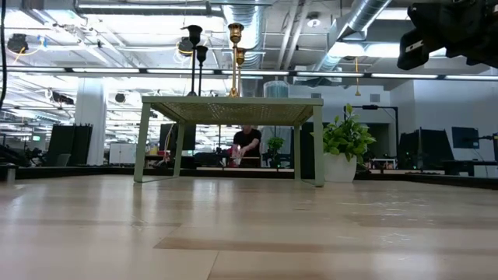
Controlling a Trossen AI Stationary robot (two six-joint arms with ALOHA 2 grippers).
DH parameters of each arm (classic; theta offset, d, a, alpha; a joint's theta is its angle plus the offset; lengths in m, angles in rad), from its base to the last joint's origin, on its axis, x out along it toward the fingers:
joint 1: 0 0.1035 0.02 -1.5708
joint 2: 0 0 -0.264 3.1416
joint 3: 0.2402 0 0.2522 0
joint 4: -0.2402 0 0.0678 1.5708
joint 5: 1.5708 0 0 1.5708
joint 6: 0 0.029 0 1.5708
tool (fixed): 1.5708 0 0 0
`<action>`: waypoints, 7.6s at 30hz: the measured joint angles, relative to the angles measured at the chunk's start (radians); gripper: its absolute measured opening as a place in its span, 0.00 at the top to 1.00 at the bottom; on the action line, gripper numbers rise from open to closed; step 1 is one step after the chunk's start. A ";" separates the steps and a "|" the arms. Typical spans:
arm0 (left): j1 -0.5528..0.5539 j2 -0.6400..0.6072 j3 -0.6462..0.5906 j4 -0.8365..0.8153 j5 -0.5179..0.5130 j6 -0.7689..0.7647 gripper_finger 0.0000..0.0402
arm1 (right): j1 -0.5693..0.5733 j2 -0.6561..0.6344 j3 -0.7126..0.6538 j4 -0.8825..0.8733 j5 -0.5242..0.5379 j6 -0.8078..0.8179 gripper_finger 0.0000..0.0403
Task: Pick & Place candle stick holders
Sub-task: Return to Home Position
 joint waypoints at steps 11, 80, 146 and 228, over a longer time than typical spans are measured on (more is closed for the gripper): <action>-0.002 -0.208 -0.258 0.148 0.151 0.048 0.99 | 0.000 0.000 0.000 -0.005 0.001 0.053 1.00; -0.199 -0.920 -0.275 -0.123 -0.213 0.448 0.98 | -0.199 -0.341 0.385 -0.722 -0.026 0.018 1.00; -0.130 -0.723 -0.244 -0.124 -0.001 0.268 0.98 | -0.199 -0.341 0.359 -0.750 0.083 0.097 1.00; 0.739 -0.919 -0.338 -0.079 0.986 -0.107 0.98 | -0.199 -0.341 0.448 -0.807 -0.026 0.148 1.00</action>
